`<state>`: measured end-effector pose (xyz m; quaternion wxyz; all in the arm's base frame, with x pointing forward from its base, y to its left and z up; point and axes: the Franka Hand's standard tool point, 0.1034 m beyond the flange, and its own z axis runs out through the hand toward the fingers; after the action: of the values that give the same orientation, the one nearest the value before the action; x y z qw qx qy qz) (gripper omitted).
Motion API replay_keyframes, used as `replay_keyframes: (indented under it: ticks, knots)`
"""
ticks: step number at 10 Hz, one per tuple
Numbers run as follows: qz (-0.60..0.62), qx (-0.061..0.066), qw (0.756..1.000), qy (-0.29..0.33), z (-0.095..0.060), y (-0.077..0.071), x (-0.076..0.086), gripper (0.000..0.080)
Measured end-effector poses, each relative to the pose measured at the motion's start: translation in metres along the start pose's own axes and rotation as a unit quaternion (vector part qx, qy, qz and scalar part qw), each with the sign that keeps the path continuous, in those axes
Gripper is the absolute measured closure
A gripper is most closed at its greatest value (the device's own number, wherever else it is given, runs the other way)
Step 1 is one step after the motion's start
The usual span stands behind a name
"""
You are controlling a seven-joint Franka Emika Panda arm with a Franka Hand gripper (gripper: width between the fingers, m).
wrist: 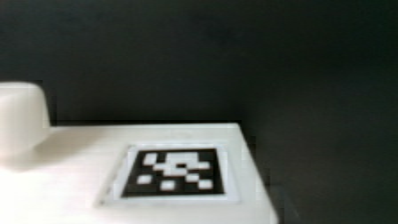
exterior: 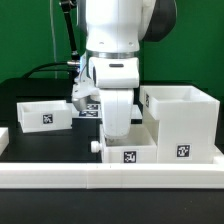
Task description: Assemble drawer
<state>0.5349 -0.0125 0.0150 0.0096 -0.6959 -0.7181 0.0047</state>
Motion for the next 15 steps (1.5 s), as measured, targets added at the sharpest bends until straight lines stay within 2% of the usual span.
replay_keyframes:
  ticks: [3,8,11,13,15]
  knots:
    - [-0.002,-0.002,1.0,0.002,0.0049,-0.0075,0.0024,0.0757]
    - [-0.001,-0.004,1.0,0.002,0.0056,-0.0079,0.0024,0.0757]
    - [0.002,-0.014,1.0,0.003,0.0057,-0.006,0.0098,0.0757]
    - [-0.003,-0.025,1.0,0.001,0.0053,-0.0028,0.0093,0.0757]
    - [0.002,-0.029,1.0,-0.002,0.0055,-0.0016,0.0072,0.0757]
